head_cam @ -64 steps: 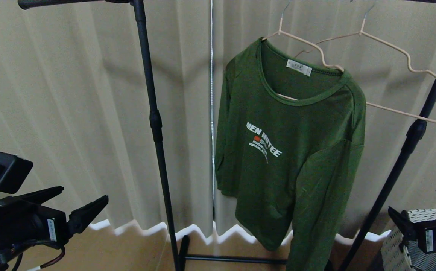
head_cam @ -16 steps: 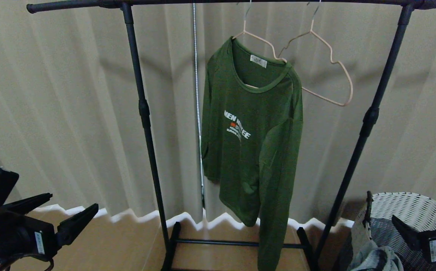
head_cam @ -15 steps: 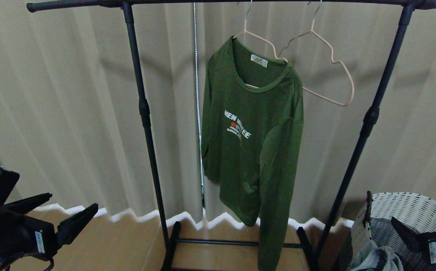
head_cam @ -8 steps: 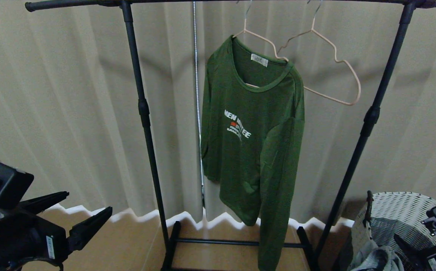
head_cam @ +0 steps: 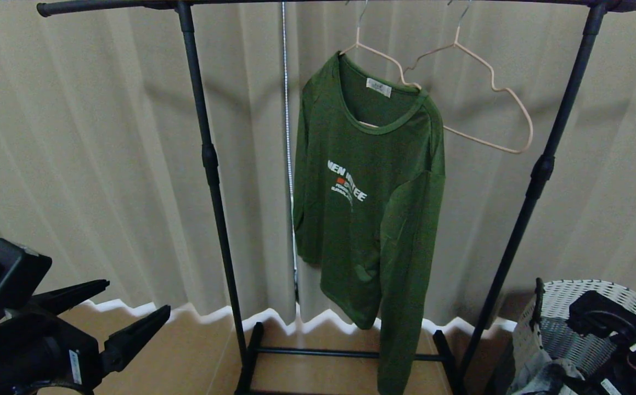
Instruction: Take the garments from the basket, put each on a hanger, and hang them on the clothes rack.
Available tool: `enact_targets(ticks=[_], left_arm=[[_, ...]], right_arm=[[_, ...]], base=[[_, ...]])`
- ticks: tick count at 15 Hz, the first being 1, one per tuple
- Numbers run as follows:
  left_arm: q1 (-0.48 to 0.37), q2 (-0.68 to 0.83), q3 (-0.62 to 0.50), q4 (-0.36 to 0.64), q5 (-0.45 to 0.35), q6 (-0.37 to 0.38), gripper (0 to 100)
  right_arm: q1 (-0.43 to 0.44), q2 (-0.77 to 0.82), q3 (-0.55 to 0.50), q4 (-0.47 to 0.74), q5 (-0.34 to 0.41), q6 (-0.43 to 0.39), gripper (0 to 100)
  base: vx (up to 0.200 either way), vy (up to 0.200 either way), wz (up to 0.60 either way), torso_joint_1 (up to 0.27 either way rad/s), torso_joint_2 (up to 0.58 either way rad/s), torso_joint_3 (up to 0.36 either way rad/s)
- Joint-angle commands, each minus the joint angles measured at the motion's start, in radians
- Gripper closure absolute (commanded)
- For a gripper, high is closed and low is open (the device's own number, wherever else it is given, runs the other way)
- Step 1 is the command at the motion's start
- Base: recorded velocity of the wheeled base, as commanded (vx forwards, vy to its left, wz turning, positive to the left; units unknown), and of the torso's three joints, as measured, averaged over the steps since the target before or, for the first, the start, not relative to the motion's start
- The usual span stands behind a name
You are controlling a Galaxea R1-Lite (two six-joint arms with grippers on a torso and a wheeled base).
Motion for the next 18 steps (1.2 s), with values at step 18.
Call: enact_targets(ticks=[18], left_arm=[[-0.028, 0.007, 0.000, 0.001, -0.091, -0.005, 0]], right_arm=[[-0.143, 0.534, -0.093, -0.264, -0.044, 0.002, 0]], base=[[0.000, 0.000, 0.00, 0.000, 0.00, 0.000]])
